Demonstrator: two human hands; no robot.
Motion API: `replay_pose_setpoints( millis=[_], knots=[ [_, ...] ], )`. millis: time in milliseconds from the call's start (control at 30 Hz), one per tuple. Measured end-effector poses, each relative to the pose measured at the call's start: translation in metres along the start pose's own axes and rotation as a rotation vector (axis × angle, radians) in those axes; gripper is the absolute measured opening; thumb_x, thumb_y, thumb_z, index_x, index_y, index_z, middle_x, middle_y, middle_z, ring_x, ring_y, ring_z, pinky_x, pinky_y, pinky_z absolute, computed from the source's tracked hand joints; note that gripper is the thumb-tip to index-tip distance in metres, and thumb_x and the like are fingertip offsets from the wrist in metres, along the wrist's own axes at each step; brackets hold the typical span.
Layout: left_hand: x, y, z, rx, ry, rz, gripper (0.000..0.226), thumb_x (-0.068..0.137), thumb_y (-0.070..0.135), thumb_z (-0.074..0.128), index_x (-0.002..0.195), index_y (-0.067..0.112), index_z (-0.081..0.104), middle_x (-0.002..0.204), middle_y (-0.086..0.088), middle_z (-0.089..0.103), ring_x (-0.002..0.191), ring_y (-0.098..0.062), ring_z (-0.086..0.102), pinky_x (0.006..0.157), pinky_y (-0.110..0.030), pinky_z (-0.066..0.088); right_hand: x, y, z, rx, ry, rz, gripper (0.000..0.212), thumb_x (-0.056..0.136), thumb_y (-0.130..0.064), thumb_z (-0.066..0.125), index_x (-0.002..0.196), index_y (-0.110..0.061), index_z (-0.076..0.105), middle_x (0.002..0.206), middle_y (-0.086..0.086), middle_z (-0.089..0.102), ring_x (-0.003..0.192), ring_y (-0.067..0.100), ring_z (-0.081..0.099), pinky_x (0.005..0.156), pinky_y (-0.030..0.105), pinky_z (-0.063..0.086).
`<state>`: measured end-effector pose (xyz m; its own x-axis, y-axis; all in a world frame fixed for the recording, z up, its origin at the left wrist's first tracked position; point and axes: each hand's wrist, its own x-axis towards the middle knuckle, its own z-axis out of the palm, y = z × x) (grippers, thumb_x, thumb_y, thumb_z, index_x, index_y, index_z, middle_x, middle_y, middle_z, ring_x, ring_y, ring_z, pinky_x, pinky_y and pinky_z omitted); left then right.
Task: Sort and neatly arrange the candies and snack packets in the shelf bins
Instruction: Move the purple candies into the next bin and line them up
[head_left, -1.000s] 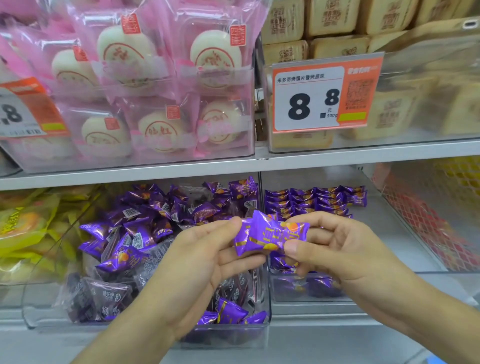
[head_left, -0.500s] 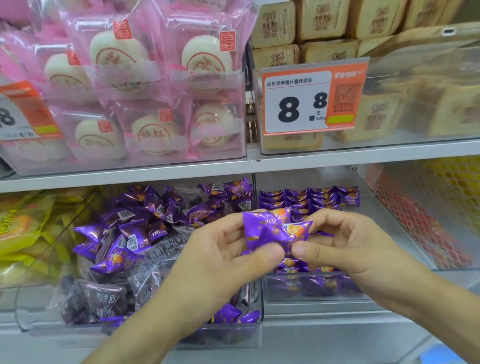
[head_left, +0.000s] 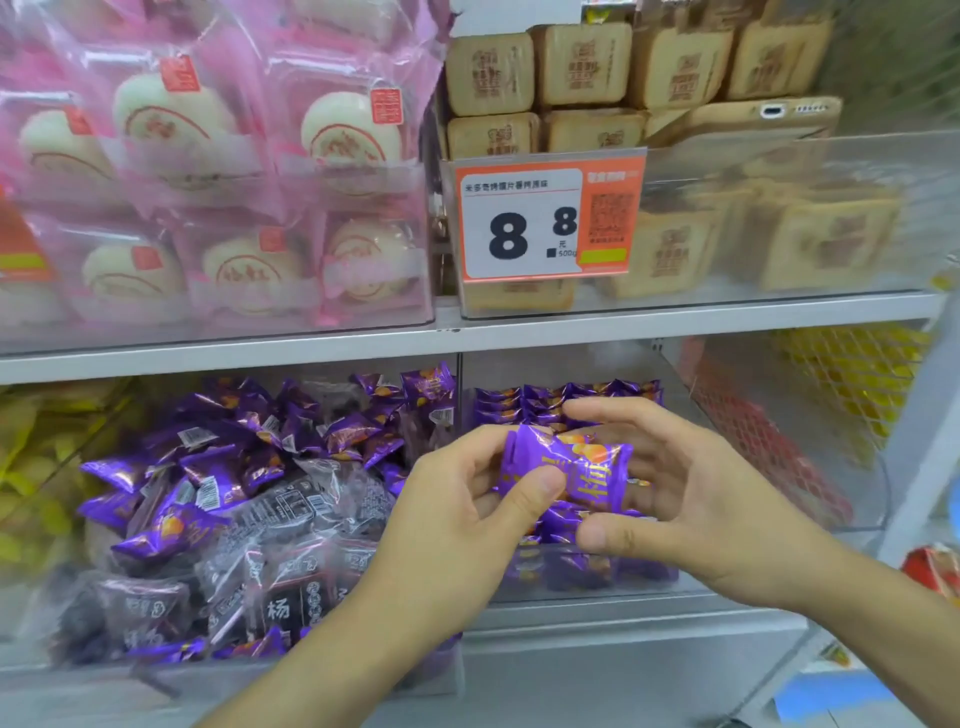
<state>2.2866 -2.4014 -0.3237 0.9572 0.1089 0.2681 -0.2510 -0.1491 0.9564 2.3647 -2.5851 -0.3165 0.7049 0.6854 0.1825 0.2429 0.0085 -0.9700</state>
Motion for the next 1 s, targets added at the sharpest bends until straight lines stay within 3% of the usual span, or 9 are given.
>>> replay_pose_setpoints(
  millis=[200,400,500,633,767,867,1000],
  knots=[
    [0.012,-0.010,0.025,0.149,0.033,-0.043,0.016,0.091,0.020,0.067,0.105,0.026,0.071,0.112,0.002,0.068,0.090,-0.008,0.069,0.074,-0.019,0.054,-0.001,0.002,-0.025,-0.160,0.032,0.036,0.047,0.068,-0.020,0.083,0.113,-0.019,0.068,0.104,-0.002,0.074,0.092,0.017,0.071,0.085,0.046,0.058],
    [0.026,-0.021,0.050,0.256,0.065,-0.025,0.013,0.085,0.034,0.070,0.093,0.044,0.072,0.102,0.009,0.071,0.080,-0.018,0.070,0.078,-0.042,0.057,-0.006,0.015,-0.050,-0.095,0.030,0.105,0.045,0.072,-0.016,0.081,0.114,-0.012,0.063,0.102,0.003,0.072,0.085,0.013,0.066,0.076,0.025,0.054],
    [0.032,-0.027,0.060,0.297,0.058,-0.015,0.015,0.088,0.034,0.071,0.100,0.042,0.072,0.104,0.012,0.068,0.086,-0.013,0.067,0.080,-0.037,0.057,-0.006,0.019,-0.063,-0.116,0.036,0.113,0.040,0.075,-0.013,0.079,0.112,-0.009,0.063,0.102,0.008,0.071,0.088,0.015,0.066,0.081,0.026,0.054],
    [0.039,-0.037,0.061,0.419,0.047,-0.082,0.046,0.079,0.046,0.074,0.119,0.028,0.063,0.100,0.011,0.064,0.091,-0.006,0.062,0.080,-0.024,0.052,0.005,0.017,-0.091,-0.196,0.152,0.049,0.041,0.071,-0.015,0.080,0.108,-0.013,0.064,0.103,0.003,0.070,0.089,0.010,0.064,0.085,0.023,0.053],
    [0.035,-0.047,0.056,0.688,-0.092,-0.129,0.027,0.076,0.041,0.080,0.094,0.028,0.065,0.085,0.011,0.065,0.077,-0.003,0.058,0.074,-0.021,0.049,0.046,0.040,-0.125,-0.426,0.309,0.155,0.044,0.080,-0.005,0.078,0.120,-0.006,0.060,0.099,-0.002,0.065,0.072,-0.009,0.061,0.070,0.006,0.046],
    [0.033,-0.051,0.053,0.627,-0.142,-0.177,0.018,0.077,0.038,0.081,0.075,0.024,0.069,0.067,0.007,0.070,0.057,0.001,0.057,0.061,-0.017,0.049,0.074,0.074,-0.142,-0.583,0.290,0.390,0.048,0.082,-0.012,0.079,0.126,-0.005,0.061,0.101,0.002,0.066,0.074,0.001,0.059,0.068,0.014,0.047],
    [0.031,-0.054,0.049,0.625,-0.168,-0.154,0.021,0.073,0.039,0.084,0.070,0.024,0.070,0.064,0.008,0.067,0.060,0.000,0.056,0.062,-0.018,0.049,0.088,0.096,-0.138,-0.610,0.267,0.583,0.048,0.083,-0.021,0.078,0.127,-0.014,0.060,0.103,0.001,0.063,0.087,0.012,0.059,0.081,0.027,0.047]
  ],
)
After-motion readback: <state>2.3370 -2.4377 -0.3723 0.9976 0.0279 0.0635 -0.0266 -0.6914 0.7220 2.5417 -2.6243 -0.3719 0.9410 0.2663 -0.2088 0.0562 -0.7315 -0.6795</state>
